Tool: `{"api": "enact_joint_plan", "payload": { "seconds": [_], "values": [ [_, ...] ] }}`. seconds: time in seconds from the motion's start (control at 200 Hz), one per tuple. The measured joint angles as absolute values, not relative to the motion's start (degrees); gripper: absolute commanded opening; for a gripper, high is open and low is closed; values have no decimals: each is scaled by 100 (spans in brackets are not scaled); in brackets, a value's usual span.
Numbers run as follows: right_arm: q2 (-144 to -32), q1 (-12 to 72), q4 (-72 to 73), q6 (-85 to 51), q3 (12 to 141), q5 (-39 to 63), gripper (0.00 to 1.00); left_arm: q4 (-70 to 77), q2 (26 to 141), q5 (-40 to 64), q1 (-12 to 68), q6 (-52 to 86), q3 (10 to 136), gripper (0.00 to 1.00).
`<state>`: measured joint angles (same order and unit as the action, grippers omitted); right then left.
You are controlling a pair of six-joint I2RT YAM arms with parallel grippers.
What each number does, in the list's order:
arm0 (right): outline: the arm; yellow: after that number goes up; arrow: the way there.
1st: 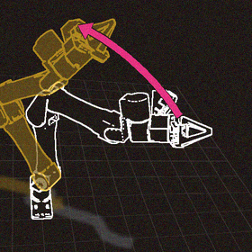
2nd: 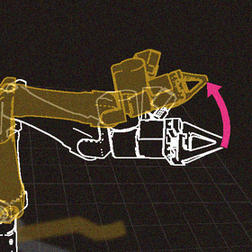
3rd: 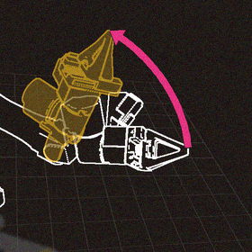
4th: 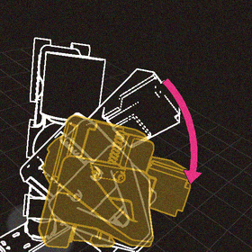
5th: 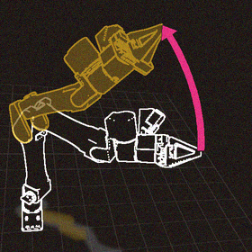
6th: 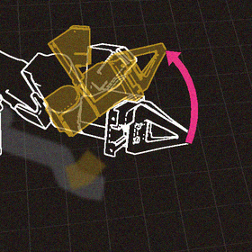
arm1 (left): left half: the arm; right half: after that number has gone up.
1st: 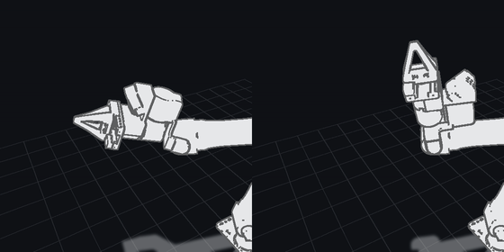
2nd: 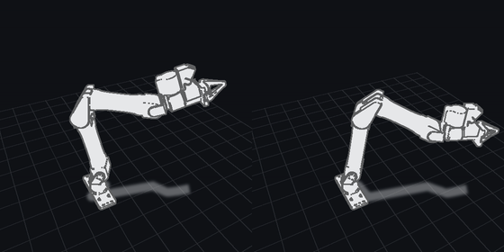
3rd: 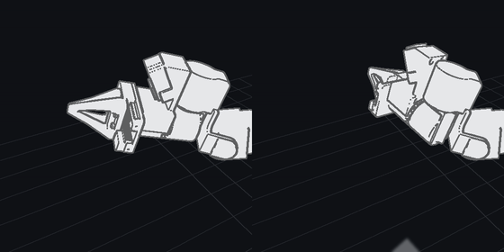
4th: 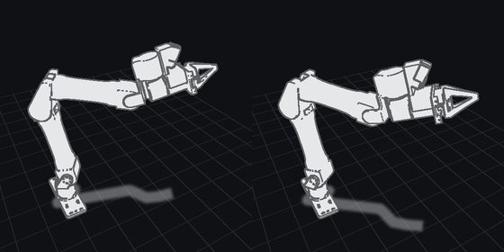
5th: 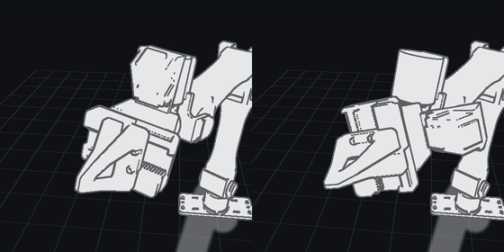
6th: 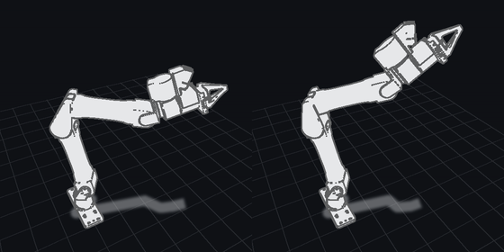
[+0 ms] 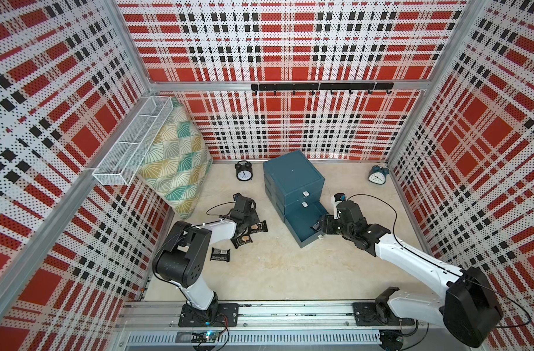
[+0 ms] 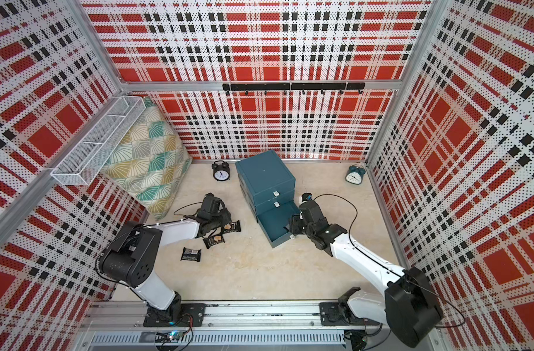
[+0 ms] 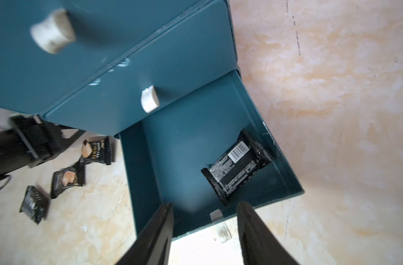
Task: Place the cookies into the drawer by color
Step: Place the cookie in the drawer, then pick up the cookie at the center of the board.
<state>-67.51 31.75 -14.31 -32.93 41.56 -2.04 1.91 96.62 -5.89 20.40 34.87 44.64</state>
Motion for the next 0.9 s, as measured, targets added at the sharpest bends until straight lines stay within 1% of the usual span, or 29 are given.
{"api": "enact_joint_plan", "payload": {
  "seconds": [0.2, 0.406, 0.676, 0.902],
  "values": [
    [-6031, 3221, -1479, -3304, 3892, 198, 51, 84, 9721, -917, 2545, 3365, 4447, 50],
    [-5629, 3395, -1518, -3354, 3673, 523, 51, 128, 9511, -1249, 3107, 3385, 4130, 49],
    [-5627, 3983, -1503, -3413, 3472, 565, 50, 134, 8956, -1406, 4073, 3717, 3533, 49],
    [-5896, 4609, -1317, -3435, 3454, 491, 49, 43, 7992, -1363, 4742, 4278, 2720, 49]
  ]
}}
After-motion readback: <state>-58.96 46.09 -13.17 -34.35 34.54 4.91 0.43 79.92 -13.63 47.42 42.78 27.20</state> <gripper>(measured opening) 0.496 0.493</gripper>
